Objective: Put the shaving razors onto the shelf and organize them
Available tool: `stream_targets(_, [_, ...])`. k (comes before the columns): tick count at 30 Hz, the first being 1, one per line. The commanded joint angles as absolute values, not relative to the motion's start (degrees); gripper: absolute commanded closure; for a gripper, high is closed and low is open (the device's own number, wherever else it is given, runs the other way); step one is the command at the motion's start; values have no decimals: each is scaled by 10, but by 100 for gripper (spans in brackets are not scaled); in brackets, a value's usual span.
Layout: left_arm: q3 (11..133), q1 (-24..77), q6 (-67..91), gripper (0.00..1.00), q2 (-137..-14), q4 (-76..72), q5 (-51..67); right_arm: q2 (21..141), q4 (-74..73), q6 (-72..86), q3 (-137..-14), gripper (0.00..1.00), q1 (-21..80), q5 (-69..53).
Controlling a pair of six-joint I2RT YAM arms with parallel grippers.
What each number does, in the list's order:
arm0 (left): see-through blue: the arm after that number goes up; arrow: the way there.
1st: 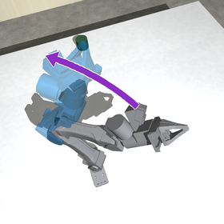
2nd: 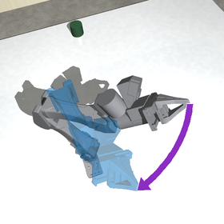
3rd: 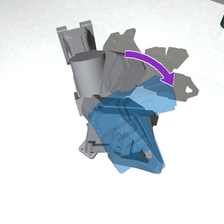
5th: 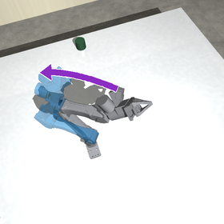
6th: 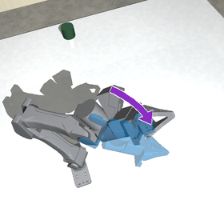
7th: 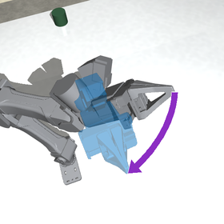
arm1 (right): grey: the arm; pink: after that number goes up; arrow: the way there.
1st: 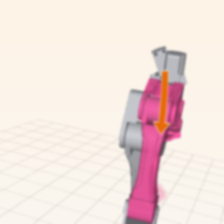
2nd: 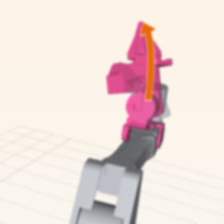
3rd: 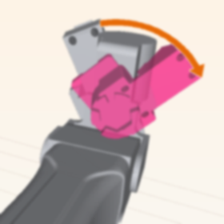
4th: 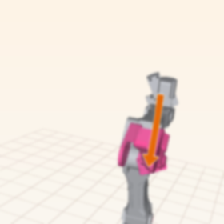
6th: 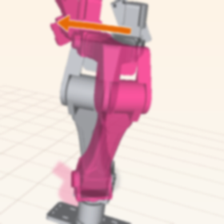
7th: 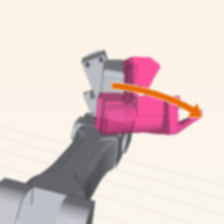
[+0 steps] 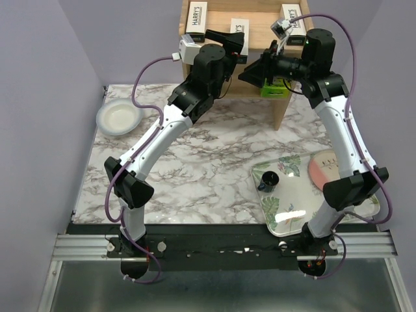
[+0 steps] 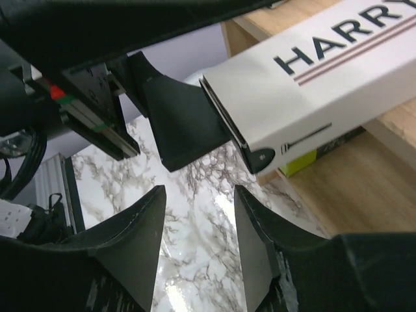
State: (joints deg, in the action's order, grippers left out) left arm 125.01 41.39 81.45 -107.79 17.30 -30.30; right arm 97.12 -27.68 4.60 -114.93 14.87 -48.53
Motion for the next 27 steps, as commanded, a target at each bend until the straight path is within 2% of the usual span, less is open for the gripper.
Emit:
stream_targets(1, [1247, 417, 809, 1, -1059, 180, -326, 1002, -246, 78, -1208, 46, 174, -471])
stream_targets(15, [1196, 409, 820, 1, -1006, 210, -324, 1097, -246, 112, -1324, 46, 198, -324])
stream_targets(22, [1087, 403, 802, 1, -930, 220, -301, 1126, -246, 79, -1367, 46, 199, -295])
stream_targets(26, [1034, 403, 719, 1, -897, 177, -254, 1130, -244, 70, -1376, 45, 198, -329])
stream_targets(27, [1025, 402, 648, 1, -892, 139, -238, 1122, -249, 71, -1375, 45, 199, -341])
